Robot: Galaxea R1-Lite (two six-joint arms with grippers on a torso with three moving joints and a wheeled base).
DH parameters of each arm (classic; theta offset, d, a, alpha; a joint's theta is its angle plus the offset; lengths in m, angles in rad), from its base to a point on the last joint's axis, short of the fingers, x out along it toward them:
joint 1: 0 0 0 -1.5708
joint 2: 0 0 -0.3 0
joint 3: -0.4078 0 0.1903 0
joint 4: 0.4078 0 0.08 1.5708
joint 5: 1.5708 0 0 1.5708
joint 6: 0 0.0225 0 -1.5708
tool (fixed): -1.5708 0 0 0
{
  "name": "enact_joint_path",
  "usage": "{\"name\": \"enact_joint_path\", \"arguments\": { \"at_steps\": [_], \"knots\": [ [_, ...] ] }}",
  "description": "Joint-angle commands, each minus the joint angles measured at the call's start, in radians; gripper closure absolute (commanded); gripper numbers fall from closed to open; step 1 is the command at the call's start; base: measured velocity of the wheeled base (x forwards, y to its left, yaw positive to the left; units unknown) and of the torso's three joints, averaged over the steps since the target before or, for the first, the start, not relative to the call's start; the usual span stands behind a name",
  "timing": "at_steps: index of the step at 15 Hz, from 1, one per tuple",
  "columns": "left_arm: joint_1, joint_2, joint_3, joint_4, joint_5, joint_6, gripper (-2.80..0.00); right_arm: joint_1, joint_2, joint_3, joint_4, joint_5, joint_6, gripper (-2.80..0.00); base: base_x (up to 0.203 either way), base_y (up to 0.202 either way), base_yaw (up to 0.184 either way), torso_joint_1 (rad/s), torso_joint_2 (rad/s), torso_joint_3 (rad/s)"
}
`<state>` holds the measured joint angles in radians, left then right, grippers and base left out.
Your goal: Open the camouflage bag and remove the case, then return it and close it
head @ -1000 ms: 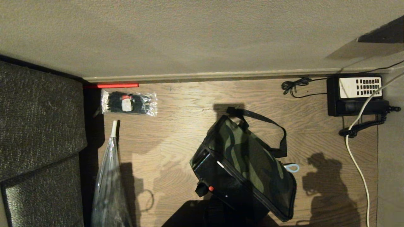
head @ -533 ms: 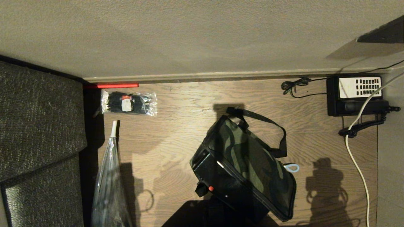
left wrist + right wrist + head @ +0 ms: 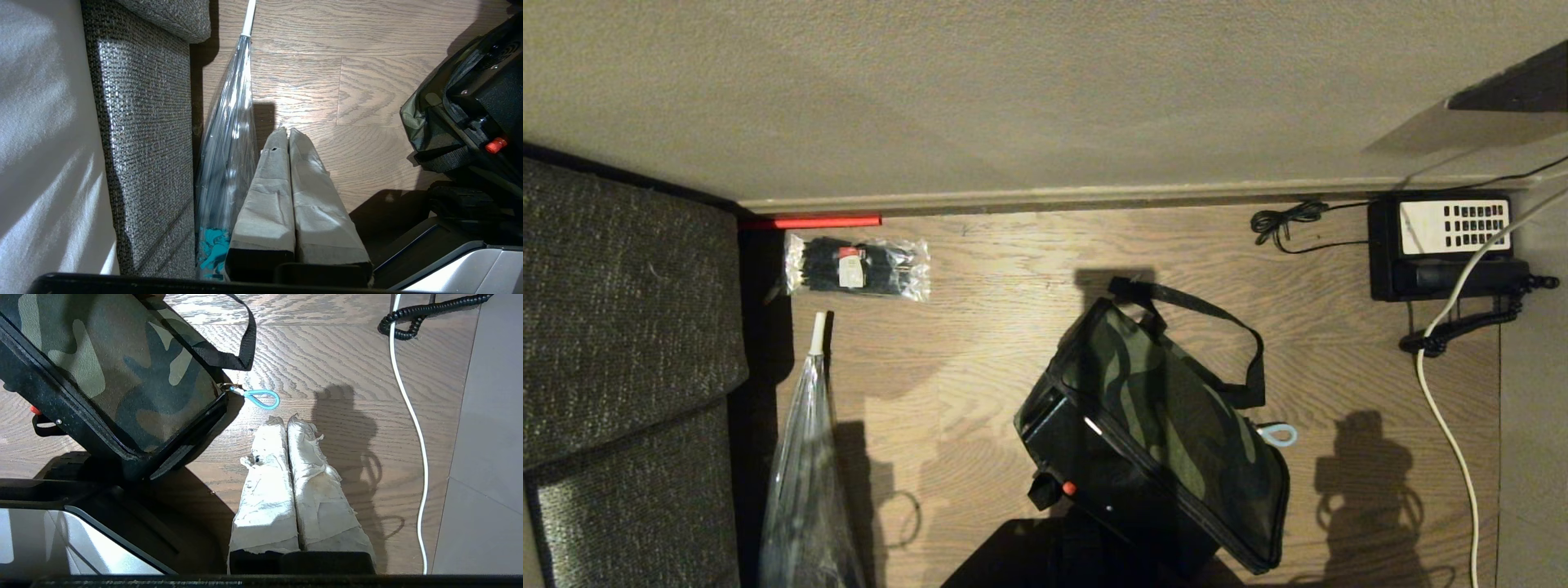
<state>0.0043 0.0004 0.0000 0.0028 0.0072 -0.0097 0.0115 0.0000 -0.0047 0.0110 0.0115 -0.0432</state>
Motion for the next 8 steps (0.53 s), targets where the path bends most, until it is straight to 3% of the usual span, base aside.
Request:
{"name": "enact_joint_path", "arguments": {
  "at_steps": [1,8],
  "knots": [
    [0.0,-0.002,0.003,0.0,0.0,-0.002,0.0,0.001,0.002,0.0,0.001,0.001,0.0,0.0,0.0,0.0,0.0,0.0,0.0,0.0],
    [0.0,0.0,0.003,0.0,0.002,-0.006,0.0,0.001,0.003,0.0,0.0,0.001,-0.001,0.0,0.0,0.0,0.0,0.001,0.0,0.021]
  ]
}}
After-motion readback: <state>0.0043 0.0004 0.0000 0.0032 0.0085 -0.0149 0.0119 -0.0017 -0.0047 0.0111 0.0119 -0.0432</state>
